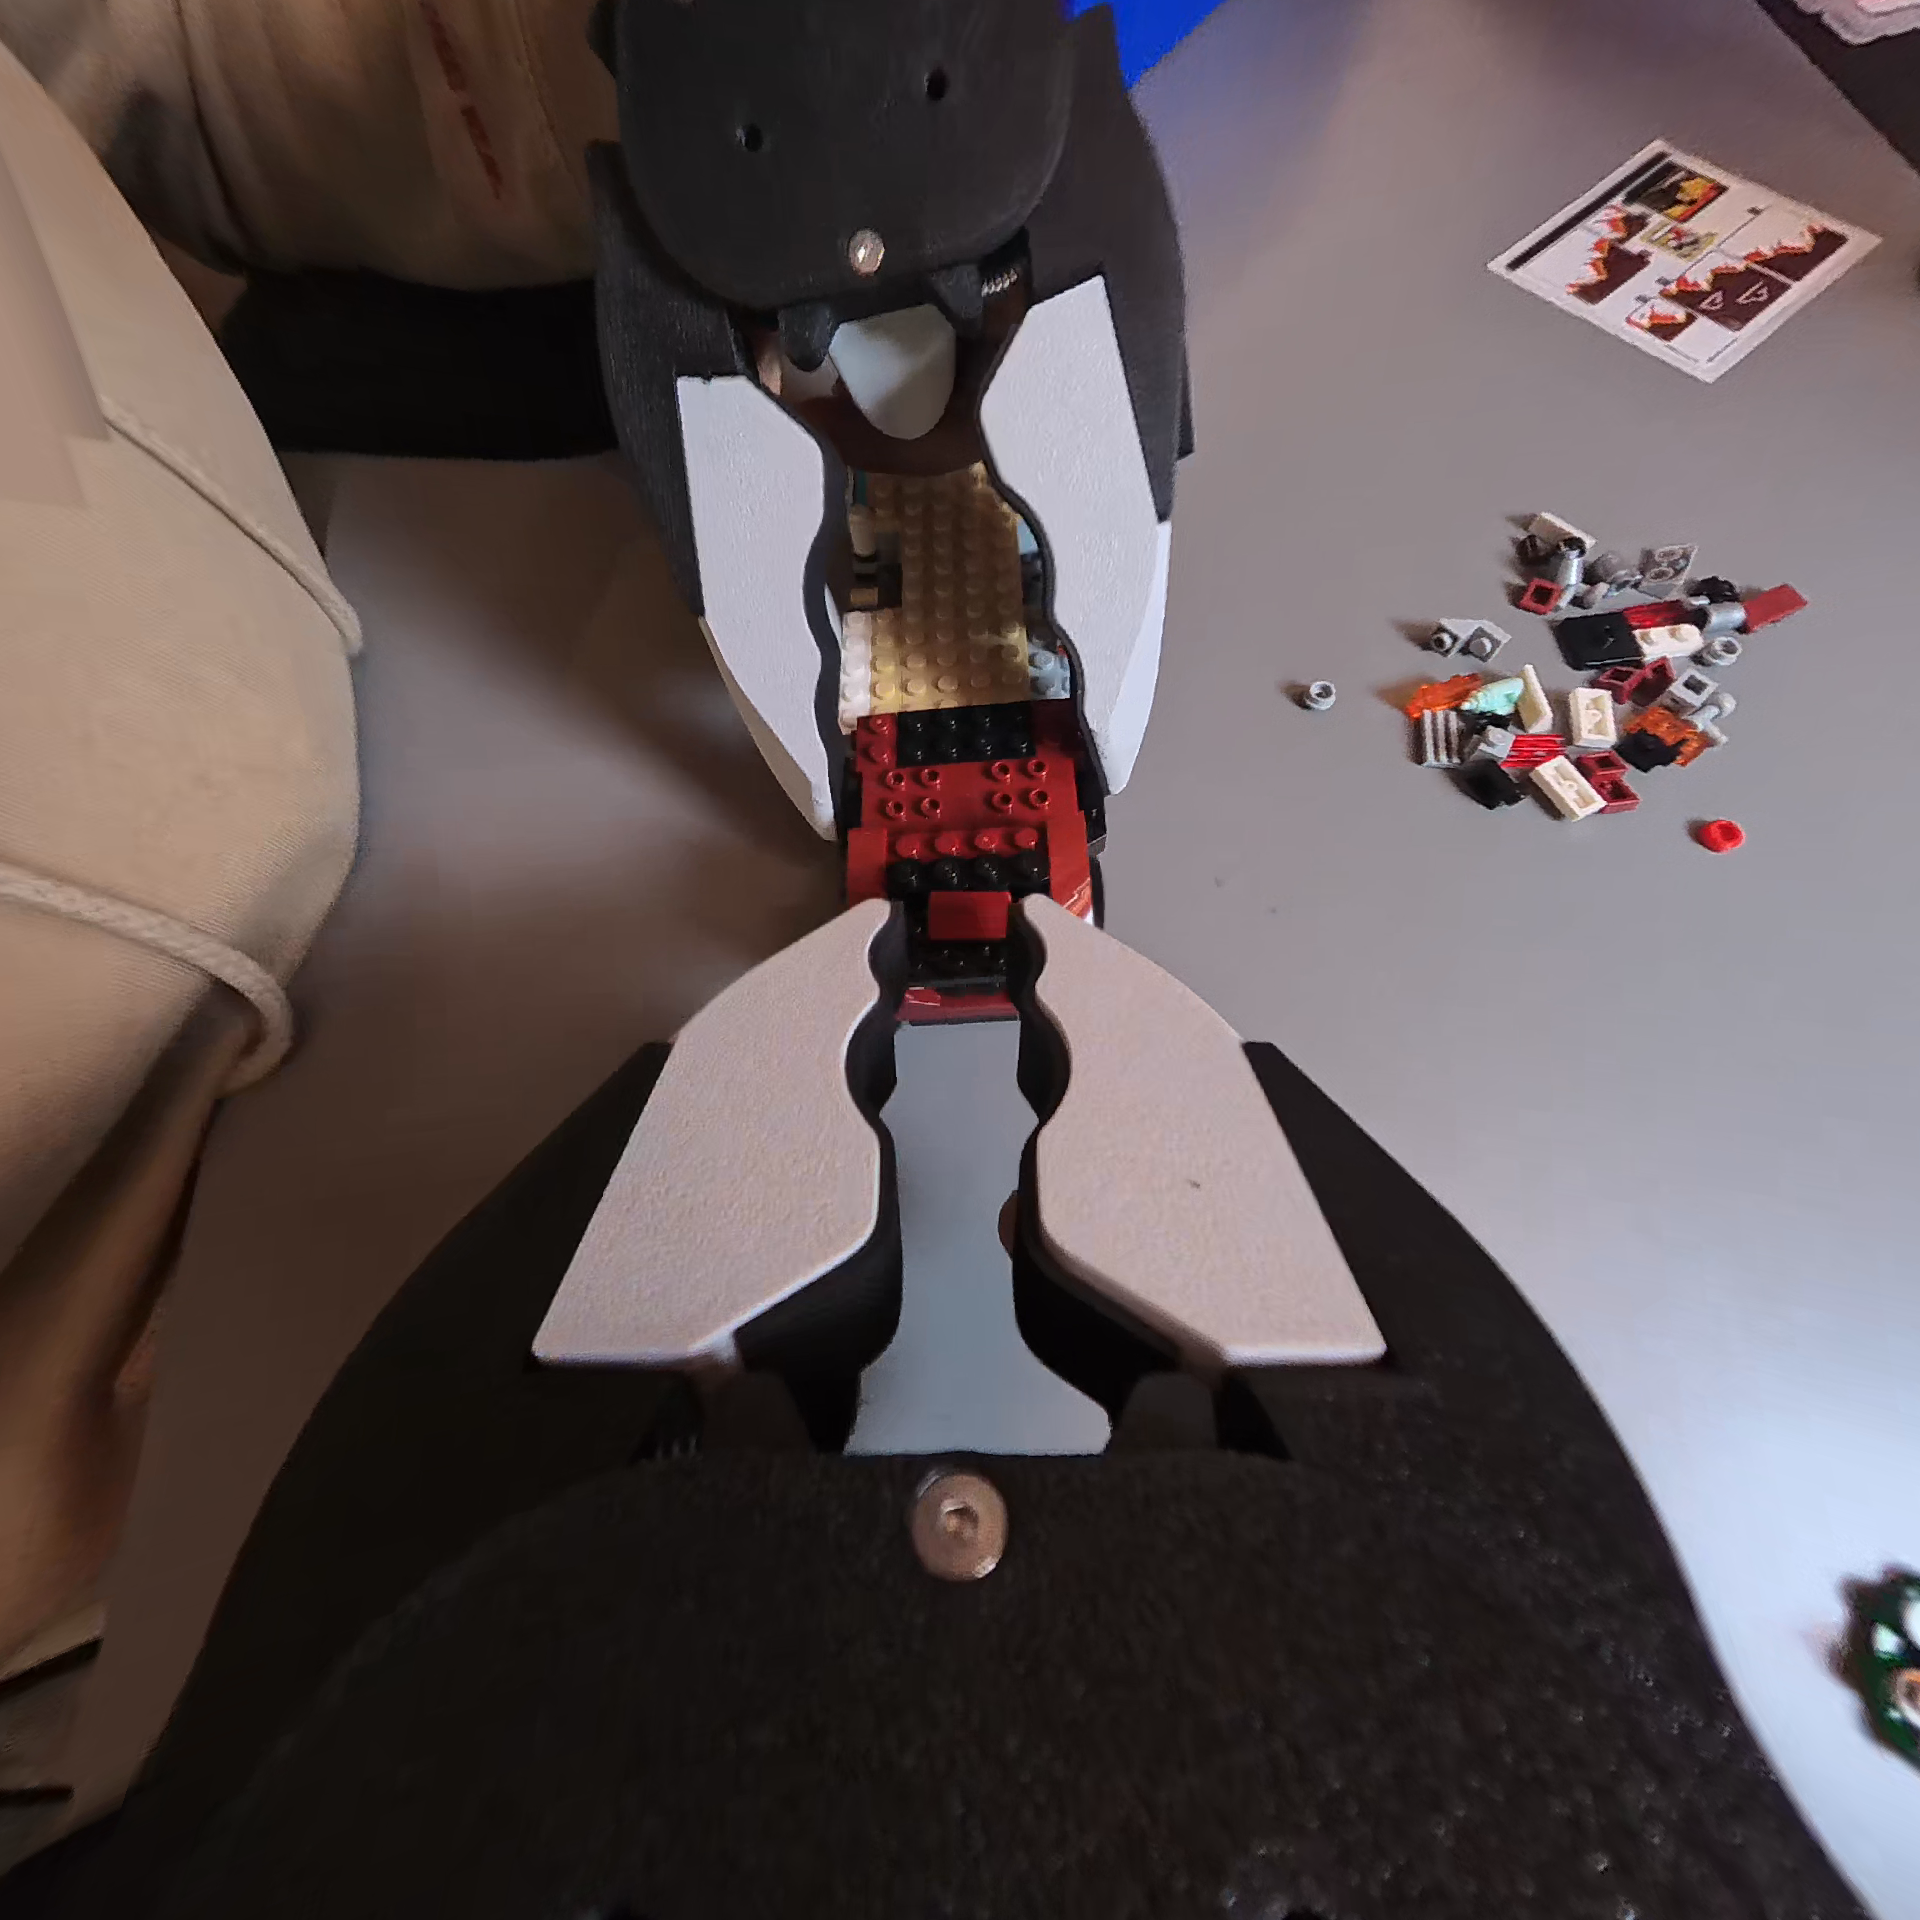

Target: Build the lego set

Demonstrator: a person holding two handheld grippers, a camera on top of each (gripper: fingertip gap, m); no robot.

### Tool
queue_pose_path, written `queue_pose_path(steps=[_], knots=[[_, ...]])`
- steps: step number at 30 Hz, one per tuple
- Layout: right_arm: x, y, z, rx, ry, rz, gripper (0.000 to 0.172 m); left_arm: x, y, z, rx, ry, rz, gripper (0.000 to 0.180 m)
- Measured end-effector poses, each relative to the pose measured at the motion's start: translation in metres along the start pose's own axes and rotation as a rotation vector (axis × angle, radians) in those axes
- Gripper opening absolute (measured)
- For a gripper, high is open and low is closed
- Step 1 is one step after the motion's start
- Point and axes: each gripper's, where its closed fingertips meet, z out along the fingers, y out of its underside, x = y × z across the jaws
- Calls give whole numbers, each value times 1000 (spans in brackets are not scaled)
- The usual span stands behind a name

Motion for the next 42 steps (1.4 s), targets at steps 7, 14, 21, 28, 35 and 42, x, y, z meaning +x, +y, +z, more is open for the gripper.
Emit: queue_pose_path(steps=[7,14,21,28,35,42], knots=[[7,-2,-22,108,34,236,24,-2,-11,-6,83,-14,-2,63],[3,0,-33,325,27,737,37,-6,-29,-16,205,-59,15,62],[0,13,-25,381,-20,1002,54,-4,-36,-13,222,-95,43,61],[-2,4,-14,405,-96,1048,50,0,-37,-11,199,-117,98,61],[-1,2,-9,394,-100,1047,42,0,-34,-8,166,-132,122,61],[0,2,-8,394,-126,1062,41,-1,-32,-9,163,-140,137,61]])
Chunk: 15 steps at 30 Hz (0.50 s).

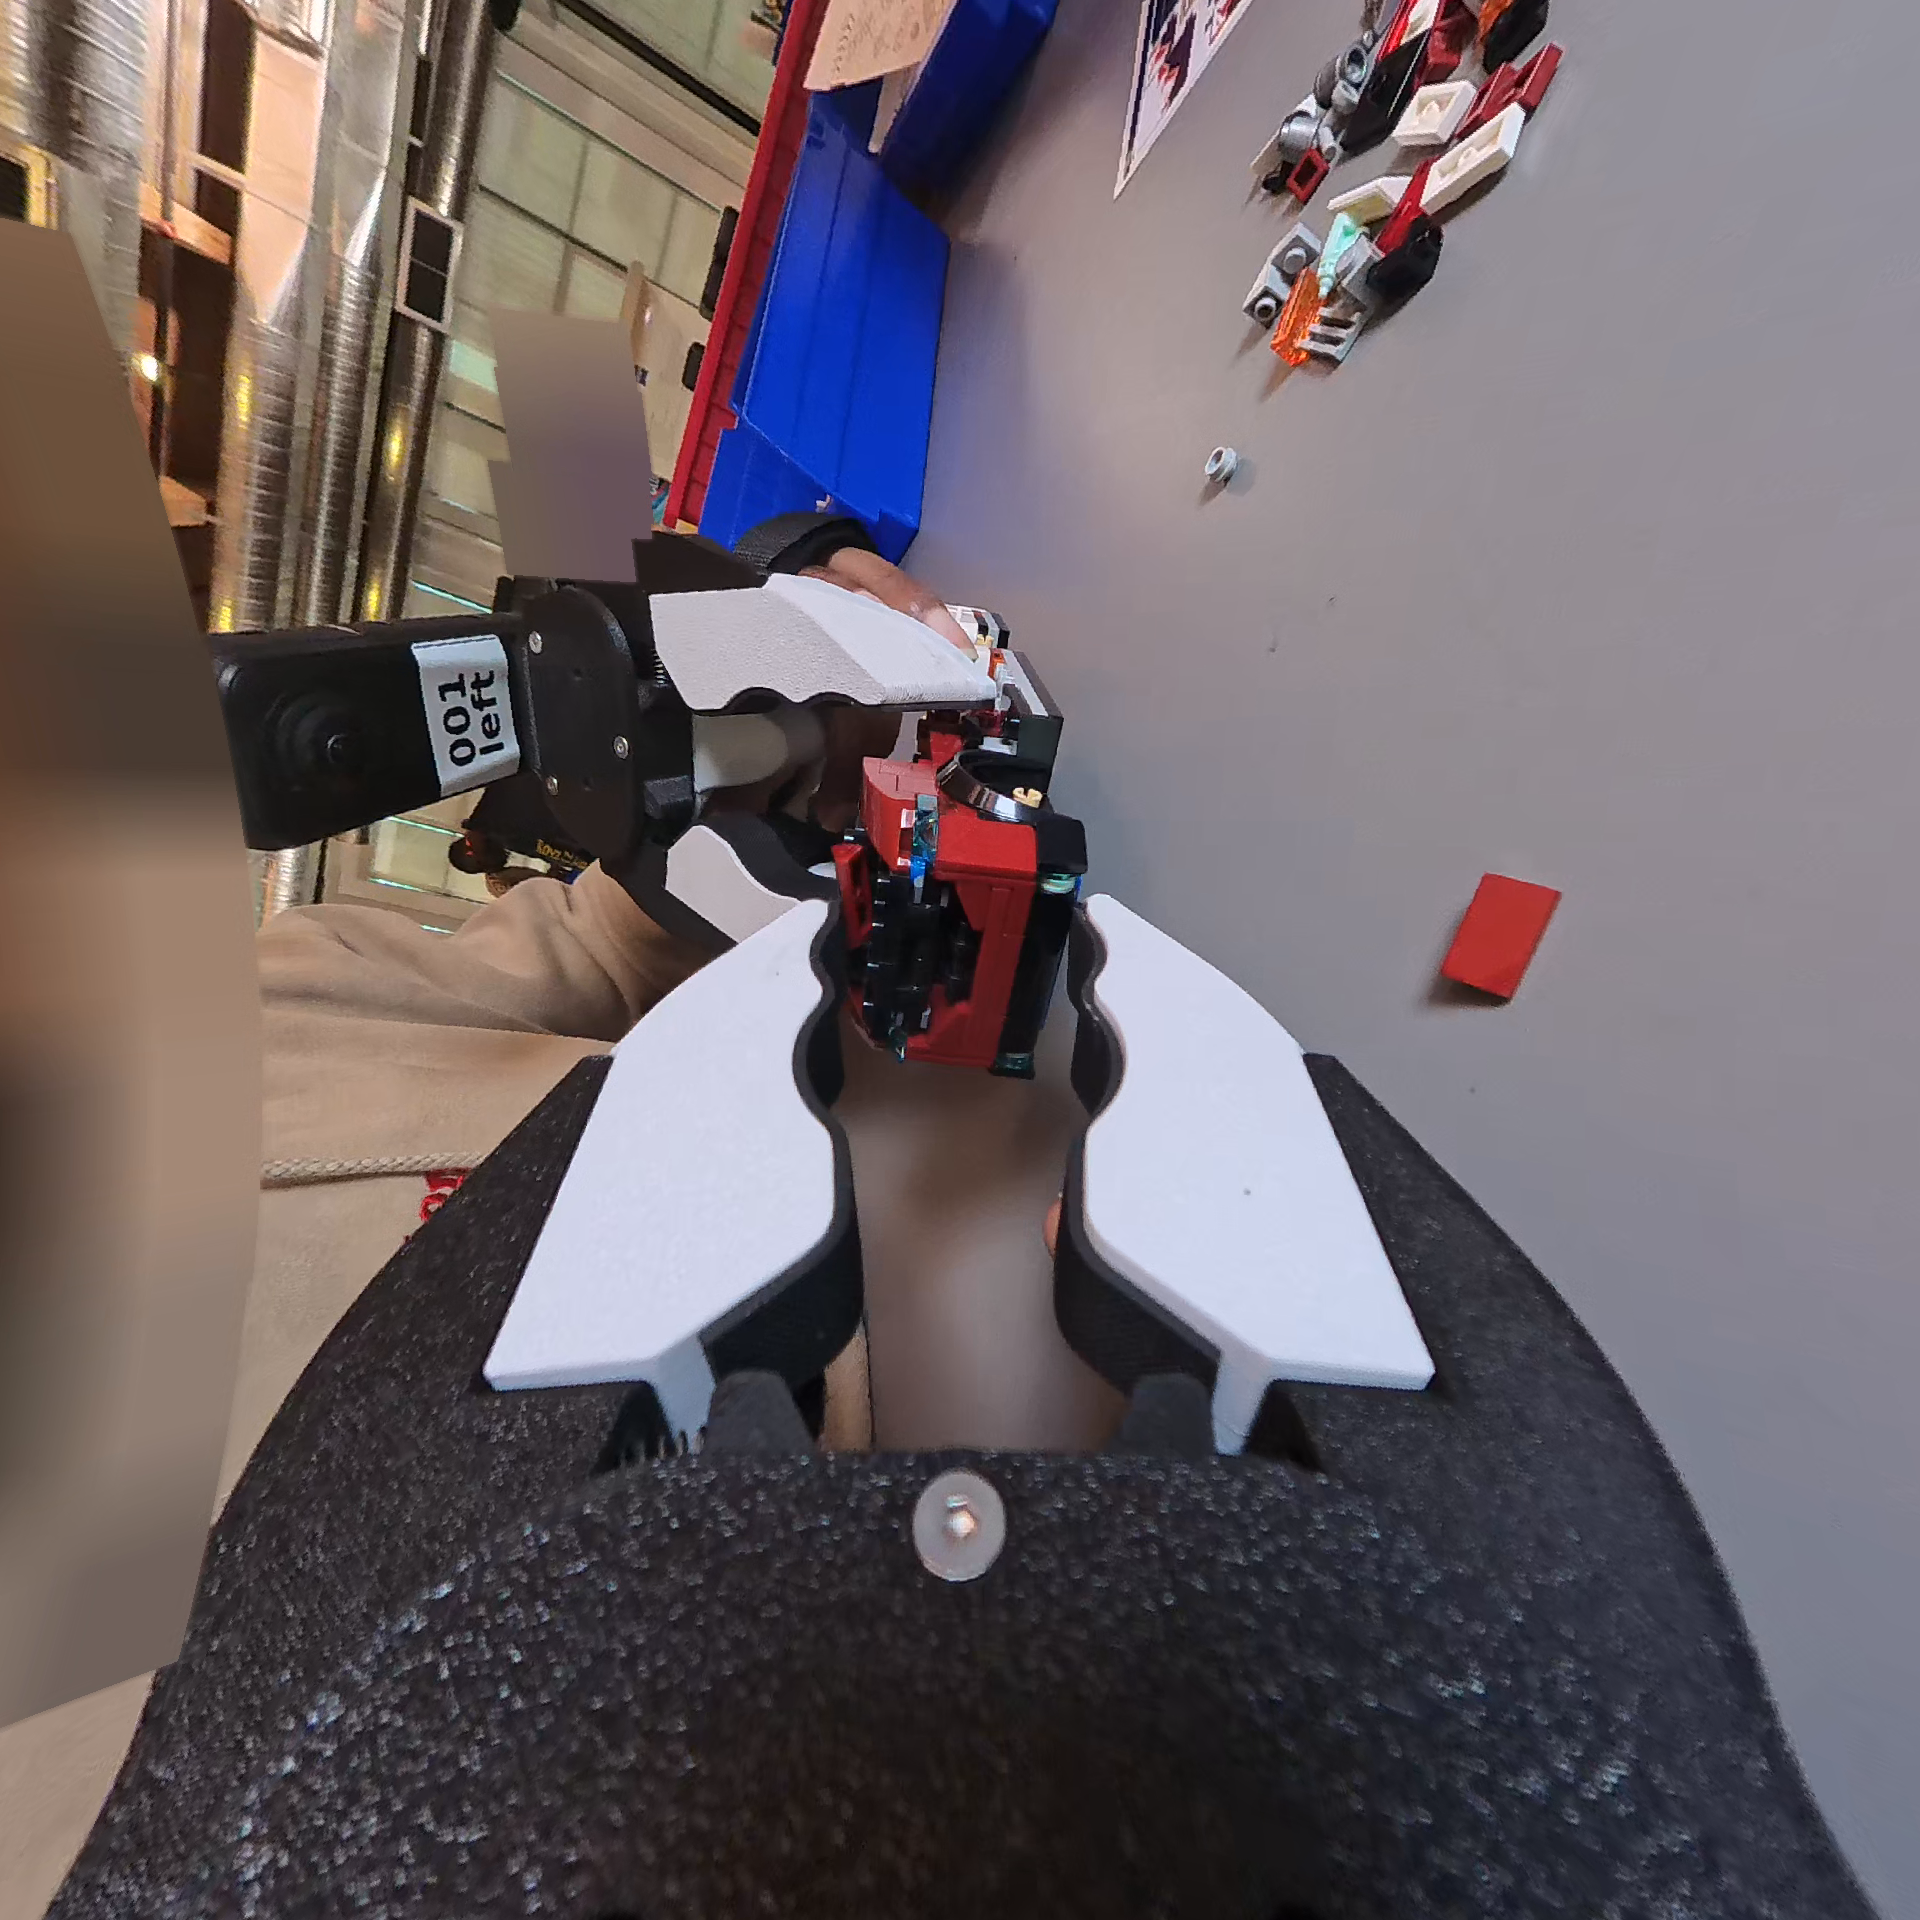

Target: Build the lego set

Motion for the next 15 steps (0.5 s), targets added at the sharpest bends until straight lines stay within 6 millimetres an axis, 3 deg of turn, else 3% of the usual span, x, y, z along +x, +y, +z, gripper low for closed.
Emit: queue_pose_path(steps=[11,13,15], knots=[[-2,2,-4,-9,1,-20,44,-4,0,-1,7,-19,-5,61],[-3,1,-9,-16,29,-109,43,-4,1,-1,3,-16,-12,61],[-5,-2,-16,-37,97,-308,40,-4,3,-1,-7,-11,-12,61]])
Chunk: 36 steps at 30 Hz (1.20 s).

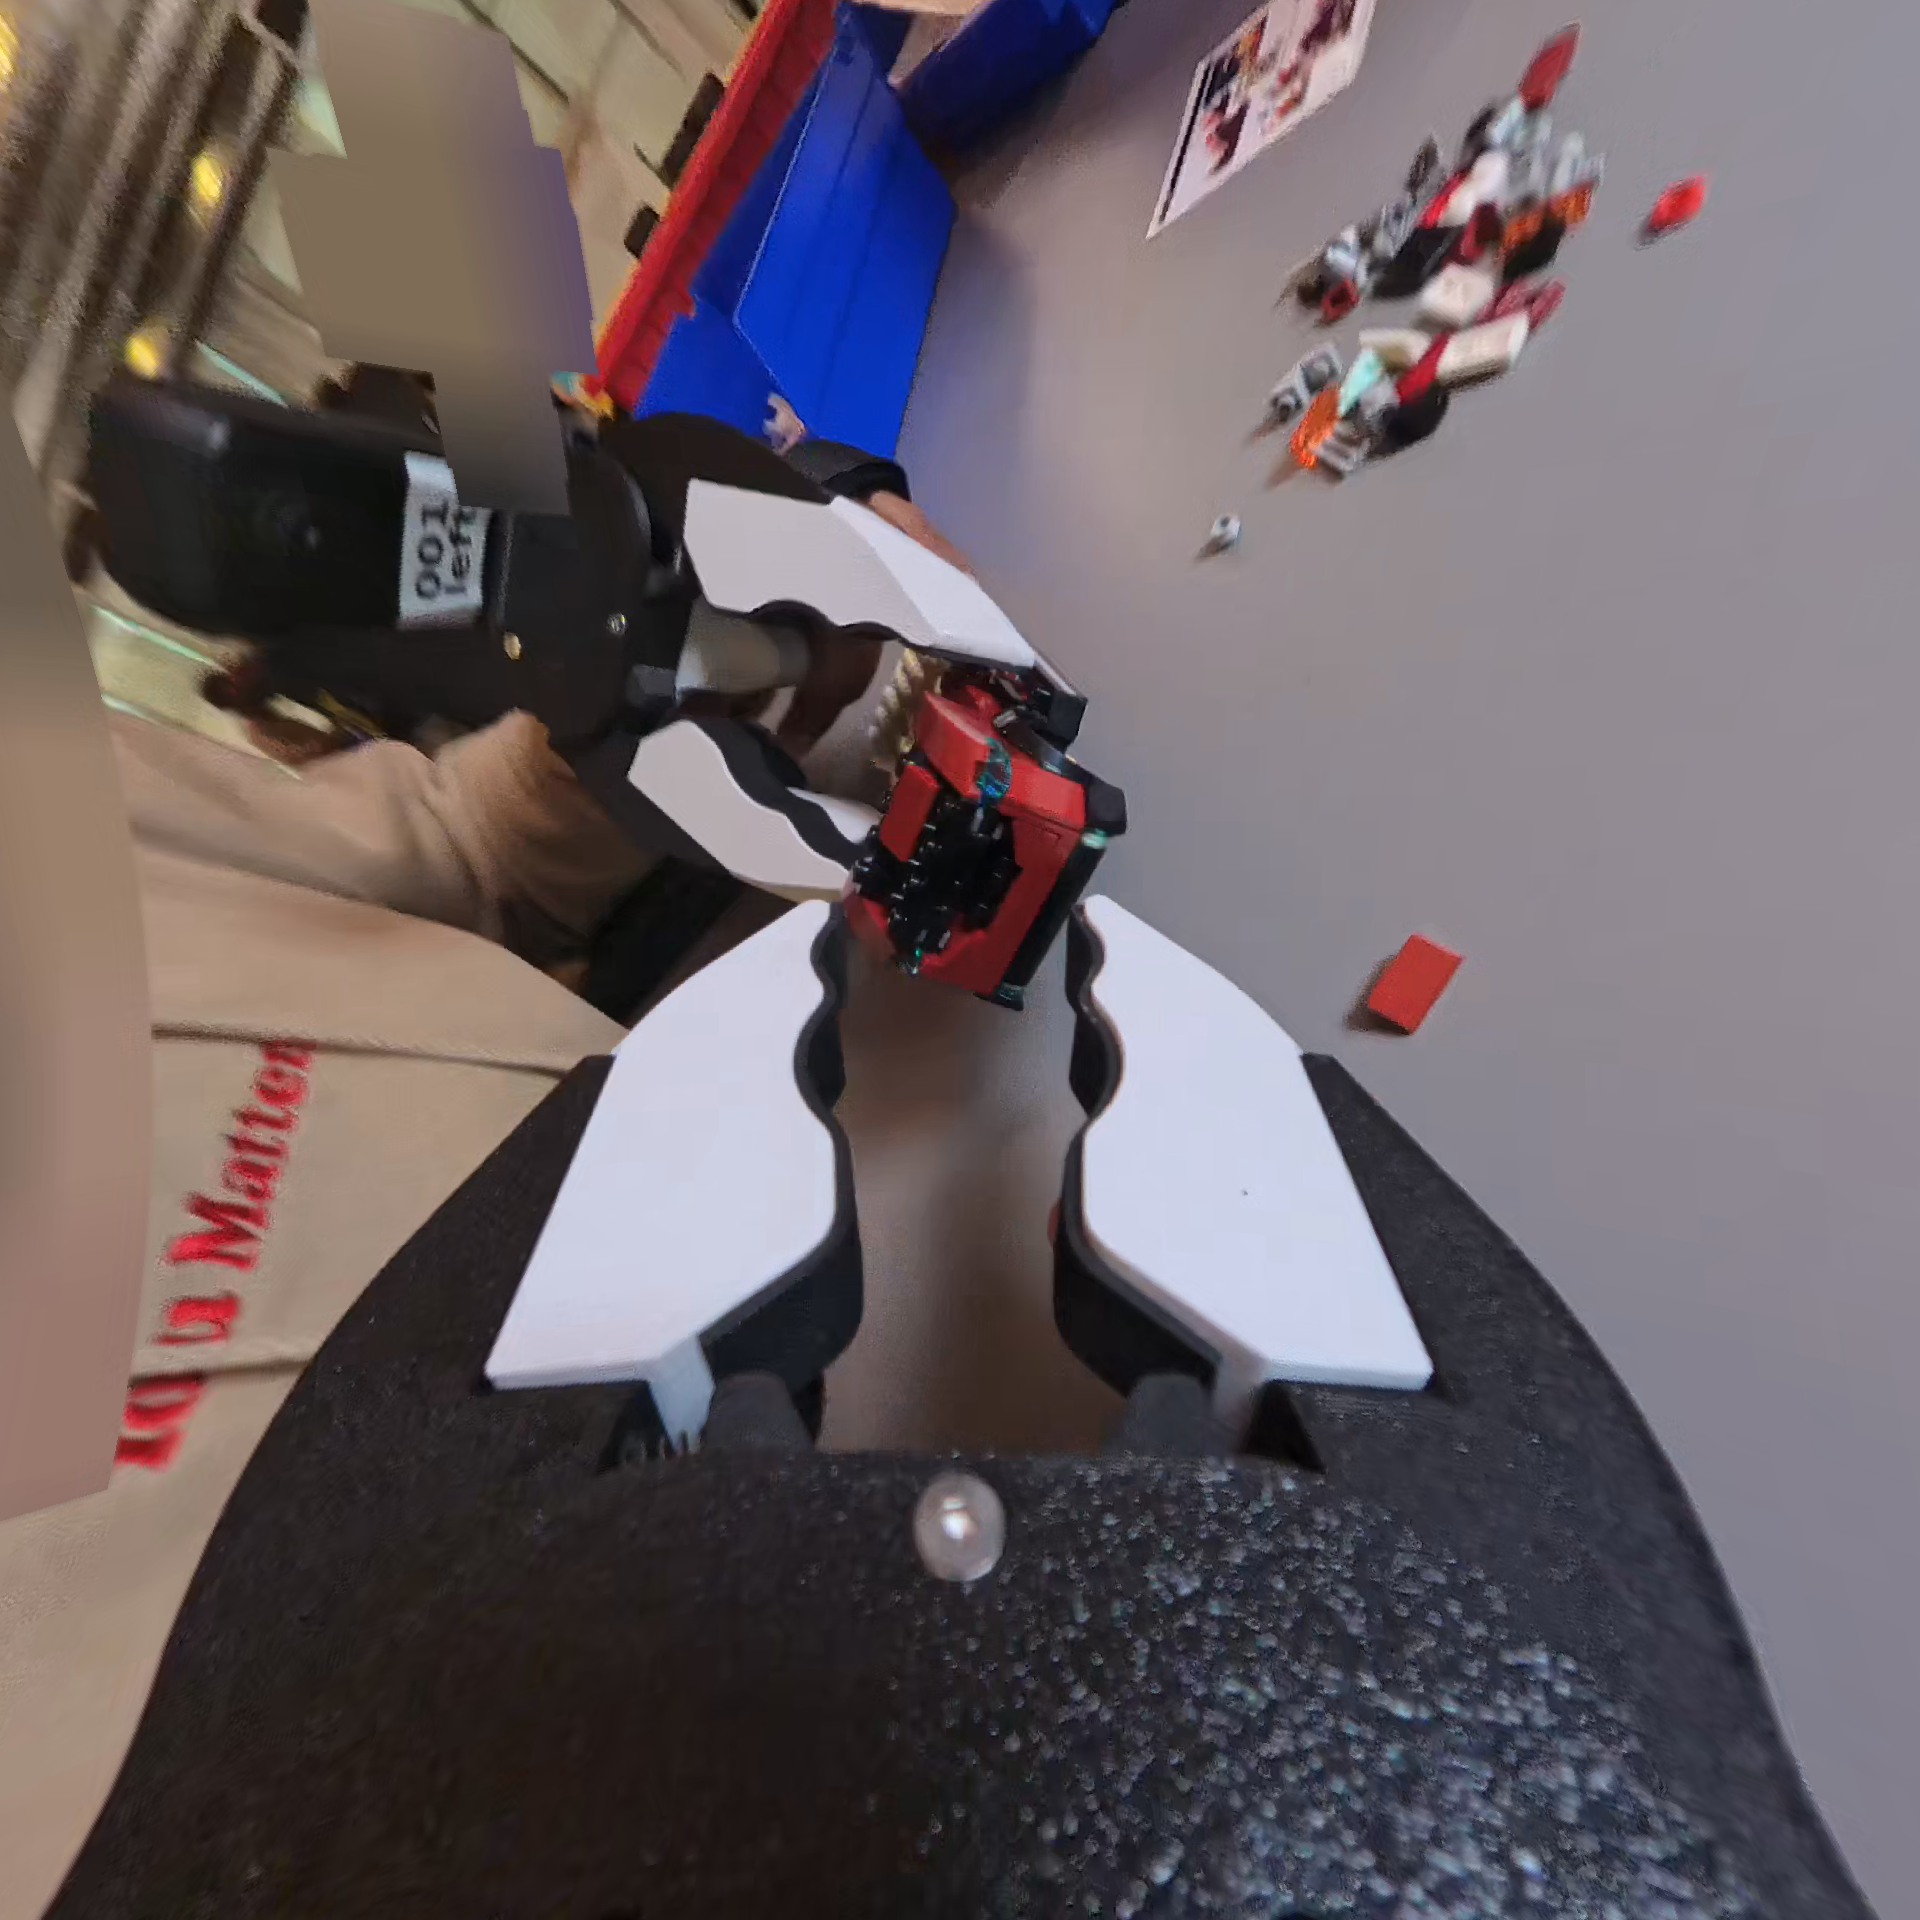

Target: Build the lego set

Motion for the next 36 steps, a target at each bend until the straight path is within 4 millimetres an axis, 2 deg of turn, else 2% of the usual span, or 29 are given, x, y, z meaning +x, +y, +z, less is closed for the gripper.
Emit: queue_pose_path(steps=[2,5,8,14,22,36], knots=[[-3,-2,-5,-33,67,-265,36,2,2,1,-17,15,4,61],[-4,-2,-1,-92,148,-588,31,8,9,4,-75,64,15,61],[-3,5,9,-163,159,-742,28,14,18,9,-144,109,21,61],[6,12,21,-219,161,-797,23,17,24,12,-188,183,-42,61],[15,18,26,-274,143,-792,16,17,25,13,-175,200,-66,61],[12,20,27,-281,103,-788,16,16,26,12,-172,198,-71,61]])
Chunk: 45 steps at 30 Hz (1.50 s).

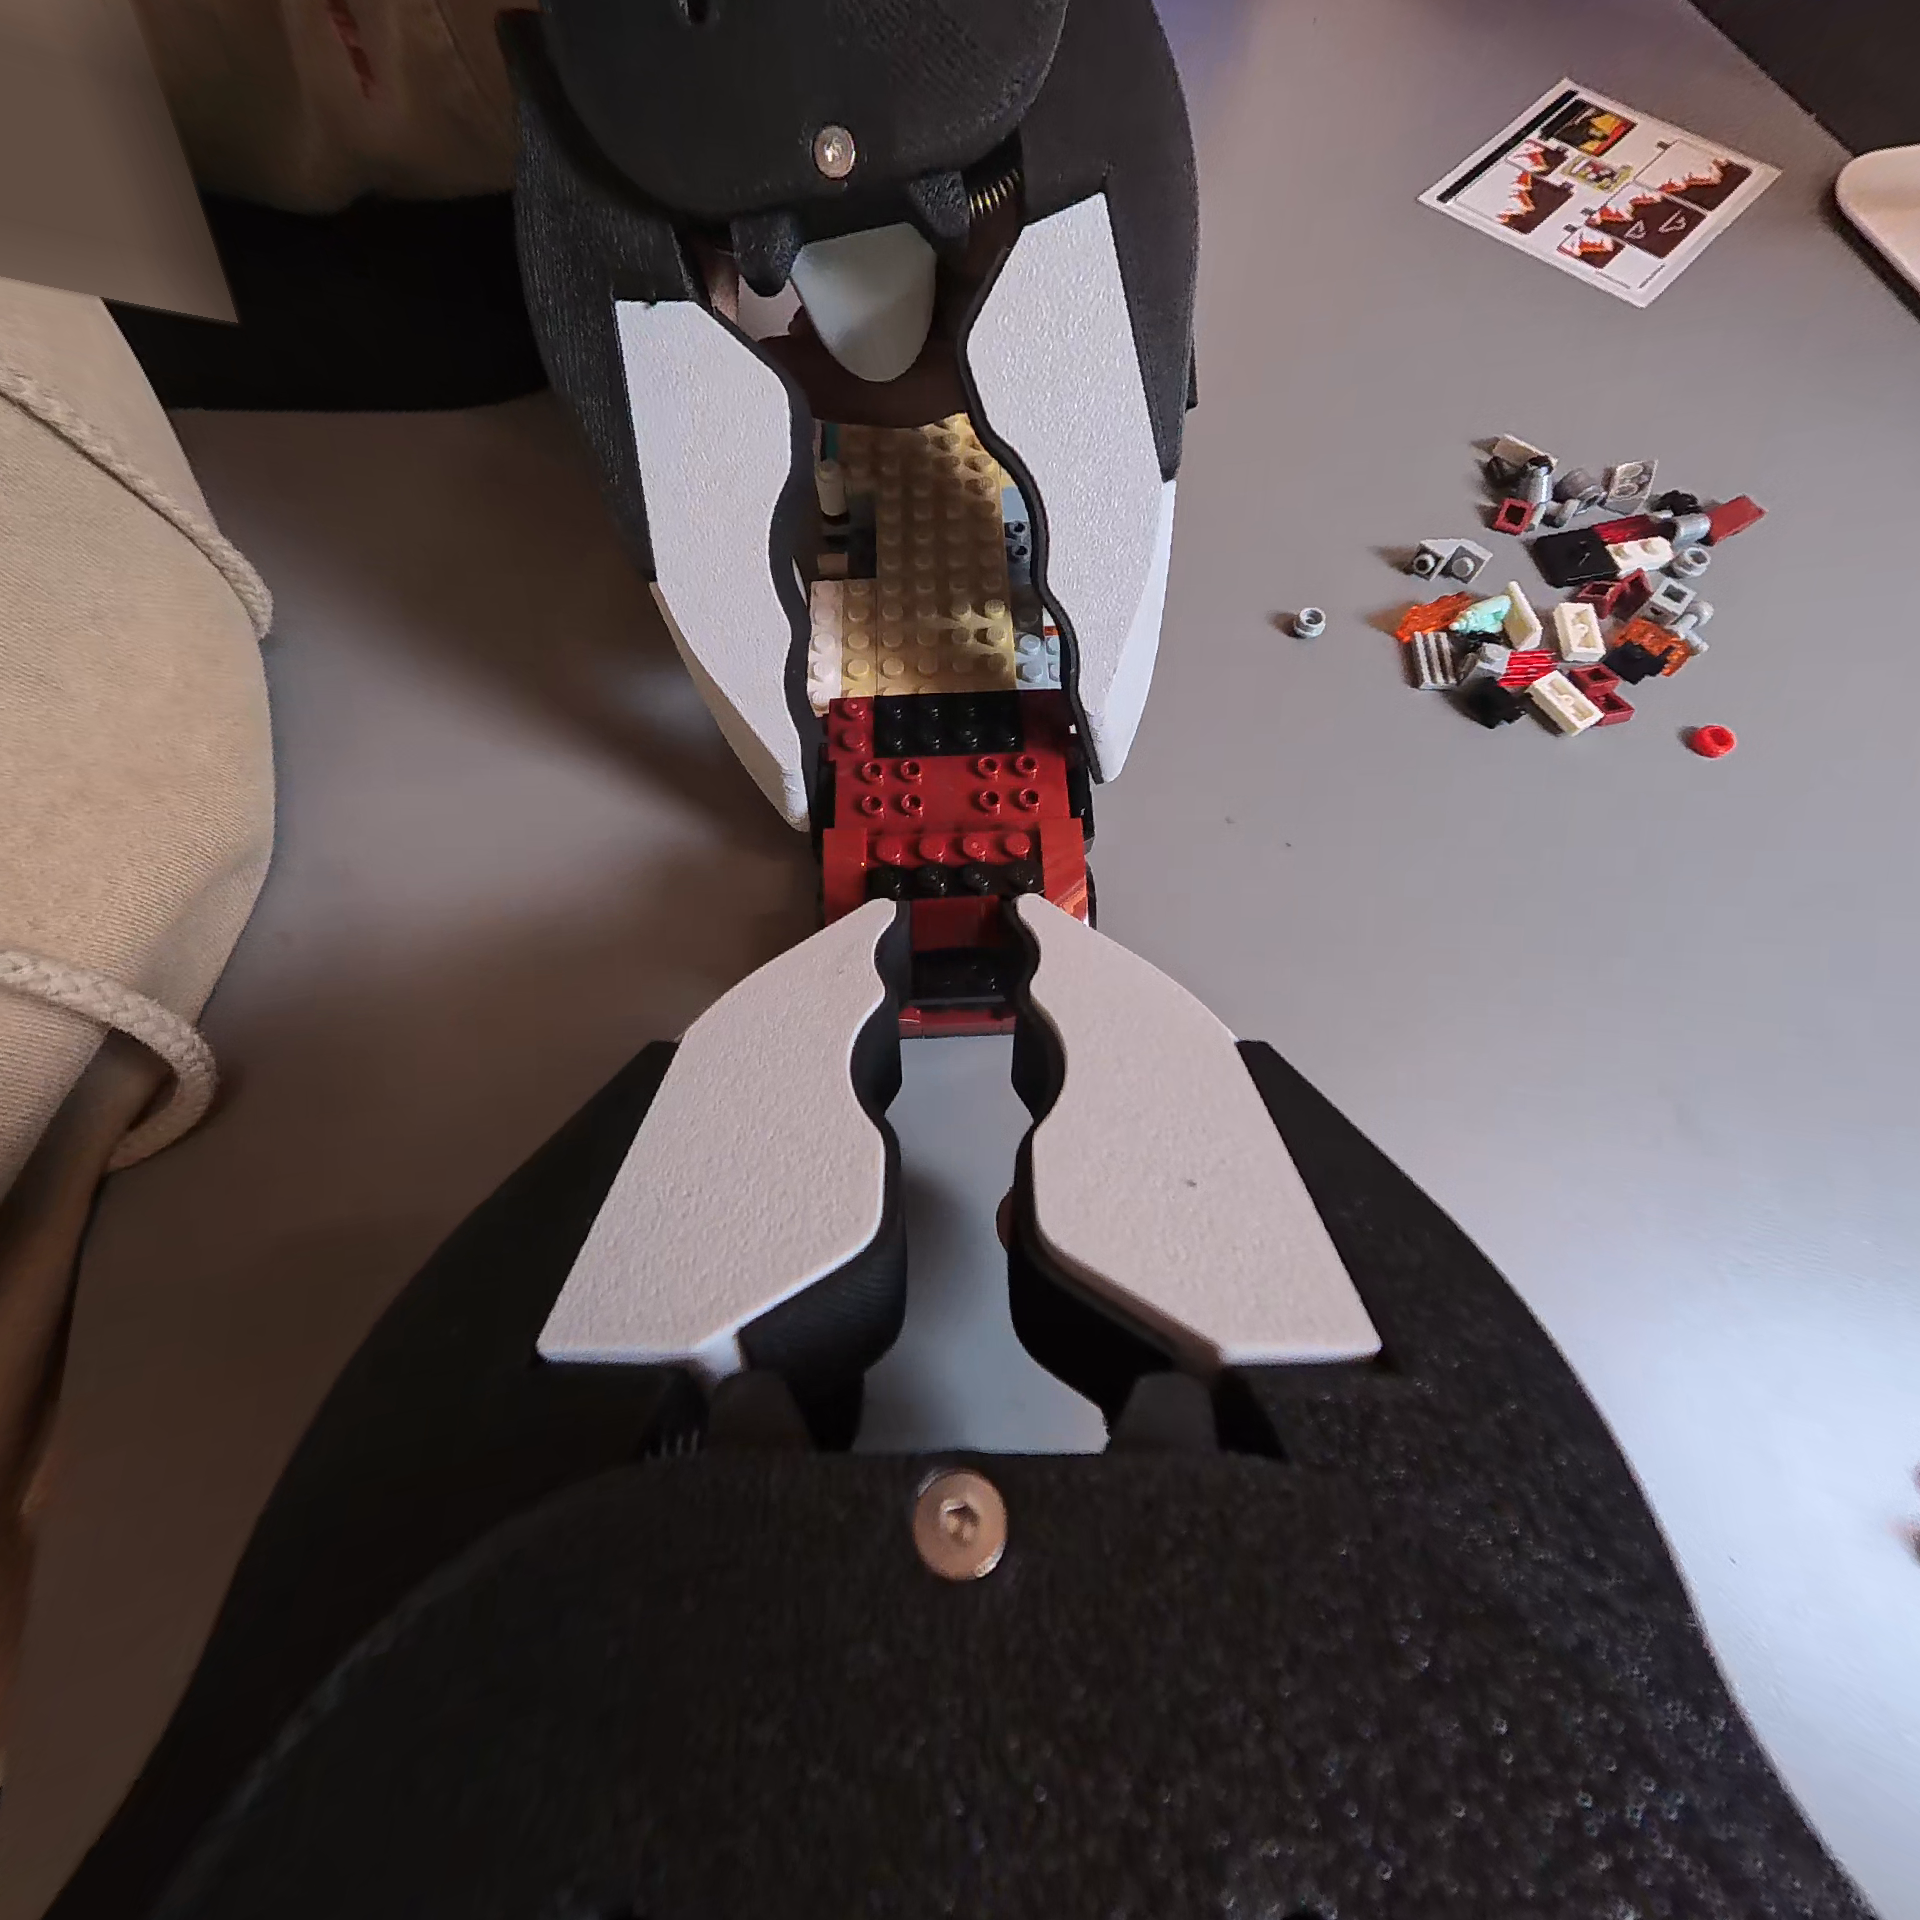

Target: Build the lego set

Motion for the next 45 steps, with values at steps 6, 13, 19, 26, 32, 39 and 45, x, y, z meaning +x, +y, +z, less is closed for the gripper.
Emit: queue_pose_path(steps=[6,13,19,26,32,39,45], knots=[[0,0,0,0,4,2,18,1,0,0,-1,1,-2,64],[0,-1,-1,11,2,12,19,2,1,3,-9,4,-1,66],[0,0,0,8,0,8,19,1,1,3,-11,-2,4,65],[1,0,0,15,5,6,18,1,1,3,-11,-4,6,65],[1,-1,0,22,4,-1,20,2,2,3,-14,-6,11,66],[-1,-4,-3,46,-2,4,22,2,2,3,-13,-7,12,66],[6,-6,-25,90,17,126,23,2,3,4,-20,-19,19,66]])
